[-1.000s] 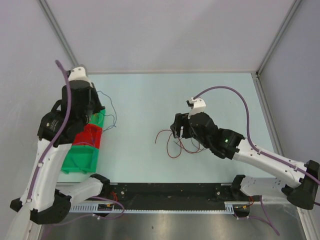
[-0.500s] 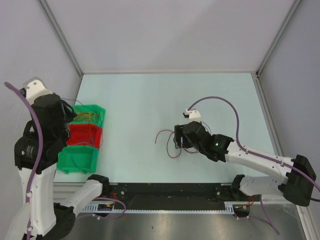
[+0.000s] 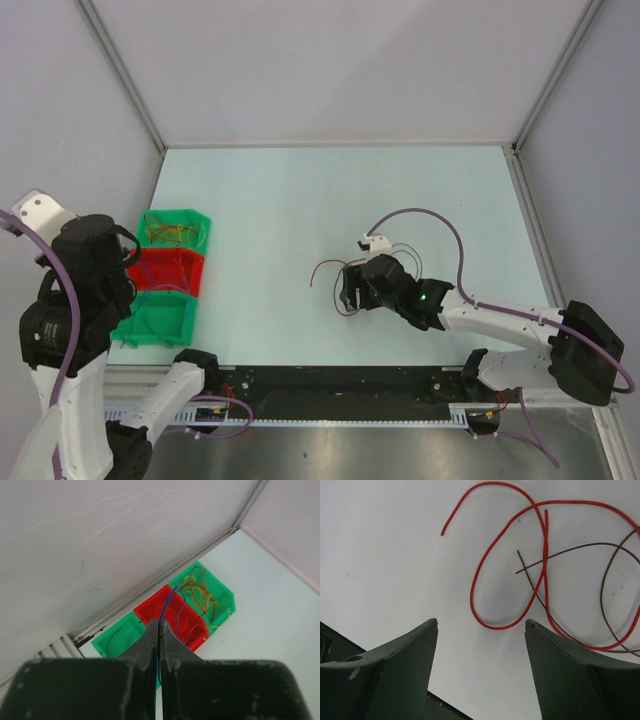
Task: Untangle the cables
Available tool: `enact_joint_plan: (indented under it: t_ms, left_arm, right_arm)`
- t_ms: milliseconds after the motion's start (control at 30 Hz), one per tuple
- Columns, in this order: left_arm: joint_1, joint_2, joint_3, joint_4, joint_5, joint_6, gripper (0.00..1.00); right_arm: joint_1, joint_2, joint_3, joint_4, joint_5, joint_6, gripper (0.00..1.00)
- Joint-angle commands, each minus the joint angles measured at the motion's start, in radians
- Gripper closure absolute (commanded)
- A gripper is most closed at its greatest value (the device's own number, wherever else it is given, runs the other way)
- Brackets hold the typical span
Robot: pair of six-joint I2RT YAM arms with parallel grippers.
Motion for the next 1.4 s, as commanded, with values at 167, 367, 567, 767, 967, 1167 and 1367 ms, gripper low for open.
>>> enact_joint_plan:
  t_ms: [167,367,567,767,967,1167,1367]
  left_arm:
    - [0.136,-0.065,-0.273,0.105,0.017,-0.08,1.0]
    - [0.375,-0.077,-0.384,0.248,0.236,0.0,1.0]
    - [0.616,-0.098,-0.436,0.309,0.452,0.045,1.0]
    - [0.717,-0.126,-0.508,0.329,0.521,0.005,1.0]
    - [0.847,-0.135,-0.621,0.335,0.654,-0.095,1.0]
    - [1.048,-0.057,-0.819,0.406,0.923,-0.133,1.0]
    - [1.13,-0.053,-0.898,0.431,0.974,-0.164,1.0]
  right_arm:
    - [0.007,0.019,-0.101,0.16,-0.102,-0.027,0.26]
    - [0.008,0.003,-0.127,0.191,-0.127,-0.045,0.26]
    - [0.007,0.015,-0.129,0.192,-0.131,-0.047,0.26]
    - [0.007,0.023,-0.129,0.218,-0.133,-0.047,0.26]
    - [0.007,0.028,-0.127,0.222,-0.124,-0.041,0.26]
    - [0.007,0.031,-0.129,0.222,-0.12,-0.037,0.26]
    - [0.007,0.042,-0.129,0.235,-0.125,-0.037,0.26]
